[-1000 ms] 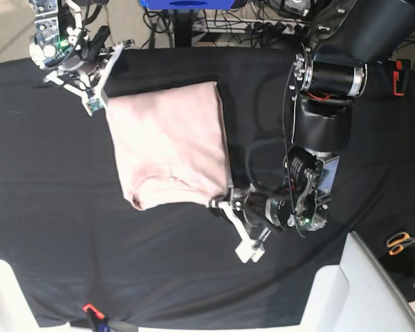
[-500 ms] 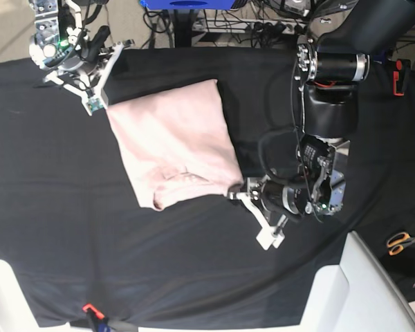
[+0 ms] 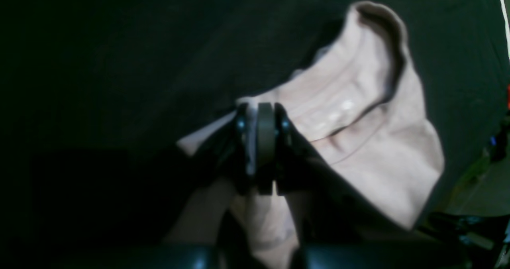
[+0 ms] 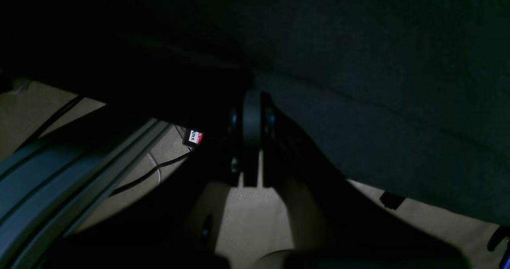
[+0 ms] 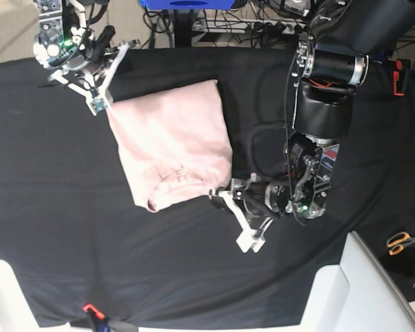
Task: Fold the T-shirt properly
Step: 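Grasp the hem corner with the left gripper and pull it square, then move both grippers to the collar edge of the bundle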
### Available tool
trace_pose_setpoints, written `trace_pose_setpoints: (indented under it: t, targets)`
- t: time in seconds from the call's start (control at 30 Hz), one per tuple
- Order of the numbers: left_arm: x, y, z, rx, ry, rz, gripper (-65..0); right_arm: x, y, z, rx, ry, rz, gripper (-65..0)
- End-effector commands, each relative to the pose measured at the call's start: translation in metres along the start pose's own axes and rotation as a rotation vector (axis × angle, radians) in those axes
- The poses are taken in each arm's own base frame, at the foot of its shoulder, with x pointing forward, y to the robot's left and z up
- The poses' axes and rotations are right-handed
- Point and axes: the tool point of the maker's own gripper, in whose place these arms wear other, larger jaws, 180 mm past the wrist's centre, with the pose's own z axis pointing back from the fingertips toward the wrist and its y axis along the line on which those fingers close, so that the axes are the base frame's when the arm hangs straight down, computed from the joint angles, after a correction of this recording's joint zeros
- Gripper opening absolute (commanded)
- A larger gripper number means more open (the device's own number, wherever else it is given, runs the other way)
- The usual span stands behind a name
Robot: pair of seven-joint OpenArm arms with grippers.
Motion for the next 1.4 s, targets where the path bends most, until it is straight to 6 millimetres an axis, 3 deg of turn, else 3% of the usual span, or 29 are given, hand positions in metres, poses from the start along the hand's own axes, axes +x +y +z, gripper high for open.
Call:
trace_pose_setpoints:
  t: [0.0,0.27,0.4,0.57,0.67,0.7,0.77,0.83,0.9,0.93,1.03,1.2,1.37]
  targets:
    - [0.023,-0.001,0.007,-0.005,-0.057,-0.014,-65.0,0.006,-0.001,0.003,-0.001,-0.023,0.0,-65.0]
    - [0.034,0.021,0.024,0.042,-0.072,-0.028,-64.3,0.006,-0.002,0.003,-0.004,-0.024,0.002,-65.0]
    - [0.035,0.026,0.027,0.052,-0.072,-0.03,-43.1,0.007,-0.002,0.003,-0.005,-0.027,0.002,-65.0]
    - [0.037,0.023,0.026,0.047,-0.077,-0.033,-26.8,0.008,-0.002,0.003,-0.004,-0.029,0.001,-65.0]
    - [0.051,0.014,0.034,0.038,-0.12,-0.067,-21.9,0.008,-0.003,0.003,-0.007,-0.029,0.004,-65.0]
    - [0.063,0.003,0.041,0.019,-0.163,-0.09,-22.7,0.009,-0.004,0.004,-0.007,-0.03,0.006,-65.0]
    - [0.065,-0.021,0.051,-0.042,-0.202,-0.112,-28.5,0.012,-0.004,0.006,-0.01,-0.043,0.008,-65.0]
    - [0.069,-0.052,0.068,-0.1,-0.256,-0.172,-43.1,0.023,-0.006,0.014,-0.019,-0.081,0.018,-65.0]
    - [0.06,-0.071,0.078,-0.121,-0.273,-0.215,-62.2,0.036,-0.005,0.024,-0.016,-0.127,0.054,-65.0]
    - [0.054,-0.081,0.078,-0.137,-0.279,-0.222,-65.0,0.043,-0.002,0.03,-0.006,-0.151,0.088,-65.0]
    - [0.023,-0.088,0.072,-0.157,-0.251,-0.192,-65.0,0.055,0.006,0.041,0.029,-0.192,0.186,-65.0]
    - [-0.029,-0.092,0.059,-0.186,-0.234,-0.102,-65.0,0.068,0.015,0.039,0.078,-0.219,0.278,-65.0]
    - [-0.057,-0.131,0.043,-0.278,-0.207,-0.163,-65.0,0.095,0.008,0.043,0.056,-0.28,0.288,-65.0]
